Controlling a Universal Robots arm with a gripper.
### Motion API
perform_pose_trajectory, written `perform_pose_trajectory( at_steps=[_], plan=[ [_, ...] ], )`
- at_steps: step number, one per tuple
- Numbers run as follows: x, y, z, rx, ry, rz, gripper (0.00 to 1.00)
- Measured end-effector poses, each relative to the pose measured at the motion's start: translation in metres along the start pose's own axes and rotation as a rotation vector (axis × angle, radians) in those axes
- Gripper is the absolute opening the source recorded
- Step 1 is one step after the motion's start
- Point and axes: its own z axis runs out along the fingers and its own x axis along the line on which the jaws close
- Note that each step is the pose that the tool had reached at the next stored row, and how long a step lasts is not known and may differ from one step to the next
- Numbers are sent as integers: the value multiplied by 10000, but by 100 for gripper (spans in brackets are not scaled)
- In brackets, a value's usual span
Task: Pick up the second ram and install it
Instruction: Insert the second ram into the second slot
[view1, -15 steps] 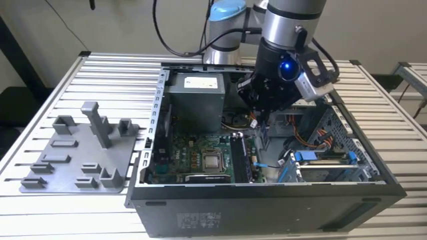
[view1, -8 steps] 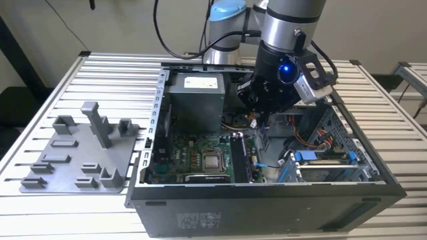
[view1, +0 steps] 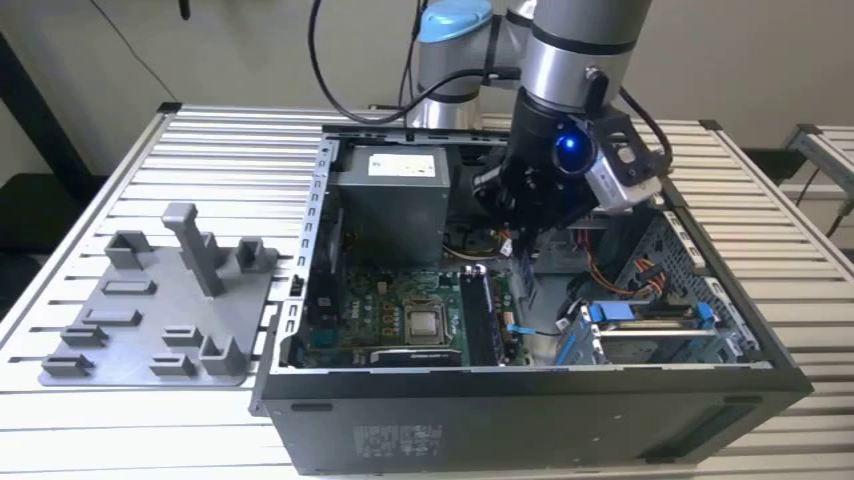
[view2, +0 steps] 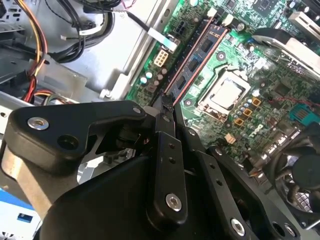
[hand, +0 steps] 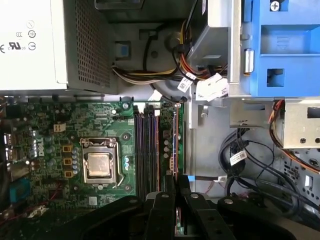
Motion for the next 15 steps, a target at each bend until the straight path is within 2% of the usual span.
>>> perform_pose_trajectory(
  at_steps=[7,15],
  plan=[
    [1,2,42,37,-1,-1,14],
    [1,2,51,39,-1,0,14]
  ],
)
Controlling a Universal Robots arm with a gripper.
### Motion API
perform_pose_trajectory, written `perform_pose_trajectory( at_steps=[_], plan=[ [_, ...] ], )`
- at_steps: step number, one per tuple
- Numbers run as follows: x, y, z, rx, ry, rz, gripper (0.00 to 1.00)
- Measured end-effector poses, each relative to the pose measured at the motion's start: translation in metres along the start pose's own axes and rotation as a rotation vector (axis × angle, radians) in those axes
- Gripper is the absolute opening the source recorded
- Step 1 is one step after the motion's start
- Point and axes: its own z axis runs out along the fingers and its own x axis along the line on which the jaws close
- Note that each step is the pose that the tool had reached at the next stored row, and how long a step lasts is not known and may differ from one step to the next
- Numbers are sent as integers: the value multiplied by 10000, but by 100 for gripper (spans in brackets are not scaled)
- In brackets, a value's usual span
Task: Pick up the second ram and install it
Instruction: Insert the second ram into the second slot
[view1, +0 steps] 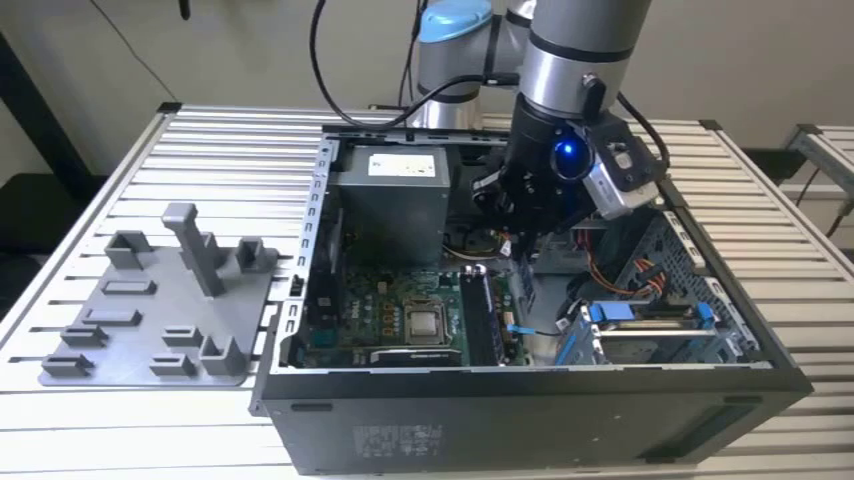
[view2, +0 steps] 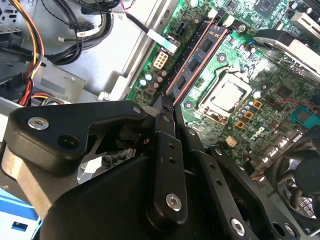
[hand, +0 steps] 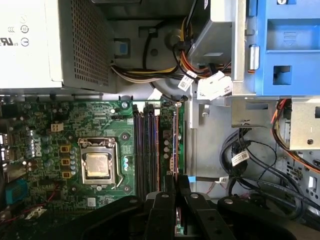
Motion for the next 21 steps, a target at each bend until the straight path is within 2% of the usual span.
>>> perform_pose_trajectory(
  at_steps=[3,7,13,21],
  plan=[
    [0,0,3,1,-2,0,14],
    [10,2,58,1,-1,0,14],
    [117,3,163,-1,-4,1,14],
    [190,6,307,-1,6,-21,14]
  ],
)
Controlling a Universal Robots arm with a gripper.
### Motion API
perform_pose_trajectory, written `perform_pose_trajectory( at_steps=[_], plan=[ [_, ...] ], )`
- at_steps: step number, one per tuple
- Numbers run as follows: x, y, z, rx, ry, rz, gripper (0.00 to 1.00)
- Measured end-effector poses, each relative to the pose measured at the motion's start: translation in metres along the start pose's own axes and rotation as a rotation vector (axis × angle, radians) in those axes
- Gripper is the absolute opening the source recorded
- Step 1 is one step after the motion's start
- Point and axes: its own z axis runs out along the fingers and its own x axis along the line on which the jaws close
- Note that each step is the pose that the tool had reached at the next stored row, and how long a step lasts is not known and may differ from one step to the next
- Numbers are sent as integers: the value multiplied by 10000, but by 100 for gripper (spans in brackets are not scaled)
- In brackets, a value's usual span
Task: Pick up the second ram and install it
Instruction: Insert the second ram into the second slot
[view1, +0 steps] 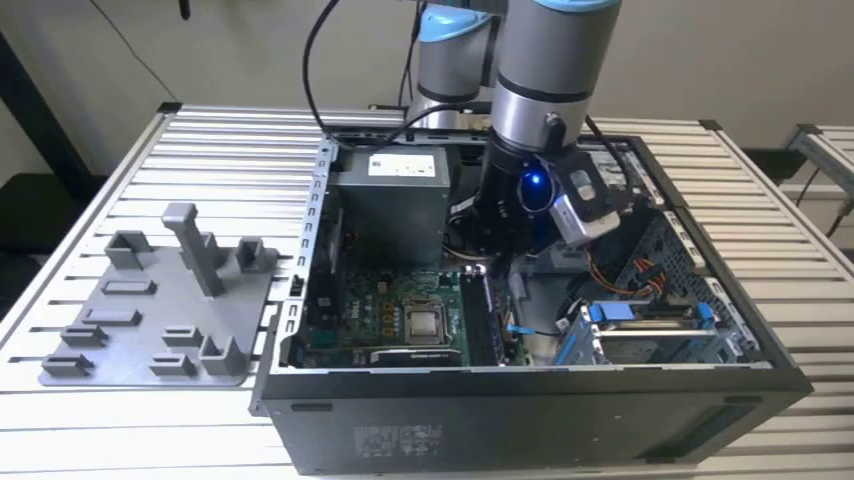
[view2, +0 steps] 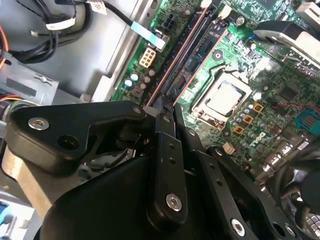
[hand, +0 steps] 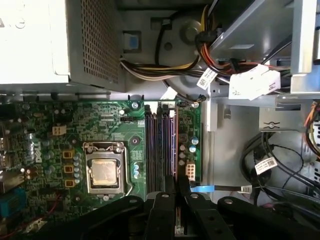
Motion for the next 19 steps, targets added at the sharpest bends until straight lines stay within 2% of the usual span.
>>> perform_pose_trajectory(
  at_steps=[11,19],
  plan=[
    [97,-17,185,3,16,-40,14],
    [135,-121,311,-6,25,-38,14]
  ],
)
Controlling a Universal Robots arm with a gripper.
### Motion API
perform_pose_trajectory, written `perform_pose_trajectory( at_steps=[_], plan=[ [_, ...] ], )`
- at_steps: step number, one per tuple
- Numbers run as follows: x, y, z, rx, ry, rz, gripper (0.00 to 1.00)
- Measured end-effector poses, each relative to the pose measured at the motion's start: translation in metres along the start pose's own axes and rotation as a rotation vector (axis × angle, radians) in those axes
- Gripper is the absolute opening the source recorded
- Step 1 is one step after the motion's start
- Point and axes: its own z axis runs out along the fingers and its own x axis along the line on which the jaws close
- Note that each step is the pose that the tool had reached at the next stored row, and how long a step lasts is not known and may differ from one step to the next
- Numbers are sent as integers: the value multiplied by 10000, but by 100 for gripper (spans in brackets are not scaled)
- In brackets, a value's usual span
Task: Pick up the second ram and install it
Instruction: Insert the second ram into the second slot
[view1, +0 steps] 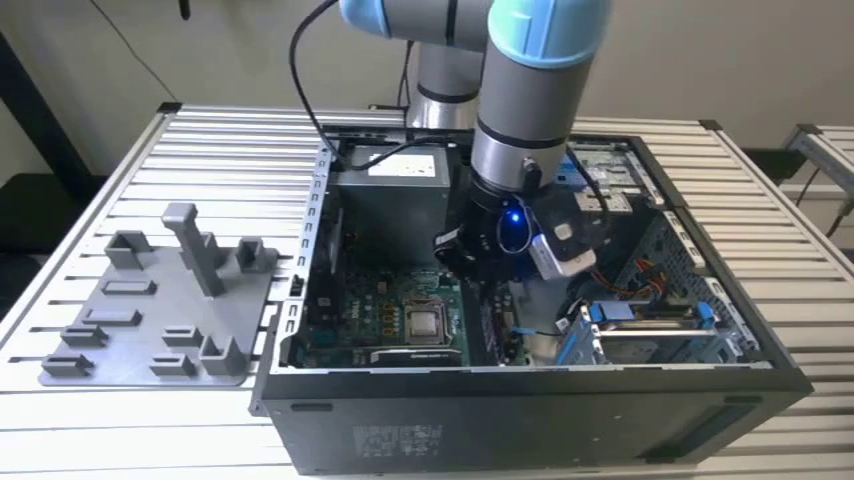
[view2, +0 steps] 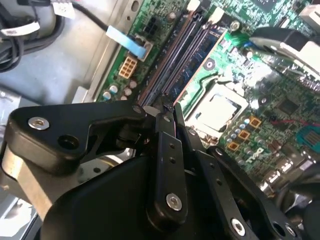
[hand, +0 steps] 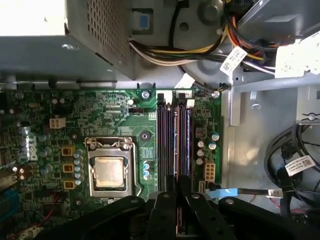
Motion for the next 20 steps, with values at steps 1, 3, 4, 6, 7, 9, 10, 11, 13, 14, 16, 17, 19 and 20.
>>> perform_pose_trajectory(
  at_steps=[1,3,4,6,7,9,10,11,13,14,16,17,19,20],
  plan=[
    [10,-1,12,-3,0,-2,14],
    [27,-1,35,-4,1,-1,14],
    [29,-1,42,-4,1,-1,14],
    [30,-1,49,-3,11,-3,14],
    [30,-1,49,-1,11,-3,14],
    [30,0,55,-5,9,-3,14],
    [30,1,66,-7,9,-2,14],
    [30,1,74,-4,9,-2,14],
    [31,1,85,-4,9,-2,14],
    [31,2,94,-3,10,-2,14],
    [31,2,116,-3,10,-3,14],
    [31,3,124,-4,10,-2,14],
    [36,2,128,1,11,-1,14],
    [42,3,133,-4,11,0,14]
  ],
)
